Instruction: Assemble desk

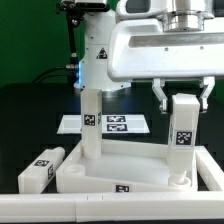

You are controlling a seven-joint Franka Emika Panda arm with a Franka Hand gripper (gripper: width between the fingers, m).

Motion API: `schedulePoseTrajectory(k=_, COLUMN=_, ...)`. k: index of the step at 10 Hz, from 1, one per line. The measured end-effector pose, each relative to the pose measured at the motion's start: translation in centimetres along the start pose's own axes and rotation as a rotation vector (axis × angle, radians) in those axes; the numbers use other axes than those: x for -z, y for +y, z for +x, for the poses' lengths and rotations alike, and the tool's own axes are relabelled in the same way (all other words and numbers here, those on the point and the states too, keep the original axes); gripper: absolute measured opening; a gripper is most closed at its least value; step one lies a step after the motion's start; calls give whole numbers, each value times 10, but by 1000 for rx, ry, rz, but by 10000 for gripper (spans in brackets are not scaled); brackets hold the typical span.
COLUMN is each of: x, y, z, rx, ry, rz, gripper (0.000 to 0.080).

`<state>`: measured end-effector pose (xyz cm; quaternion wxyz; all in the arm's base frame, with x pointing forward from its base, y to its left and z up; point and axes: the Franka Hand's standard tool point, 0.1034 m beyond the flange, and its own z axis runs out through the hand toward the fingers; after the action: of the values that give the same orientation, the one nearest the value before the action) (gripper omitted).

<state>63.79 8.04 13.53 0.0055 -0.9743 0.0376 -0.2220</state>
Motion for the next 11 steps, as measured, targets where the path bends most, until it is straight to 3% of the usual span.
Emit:
schedulePoseTrajectory(k=7, x=-9, y=-15, z=-13, rx=18, ry=-14, rz=5, gripper=285)
schedulePoseTrajectory(k=11, x=-10, y=-23, z=-21, rx=35, ry=48, rz=14, gripper=285)
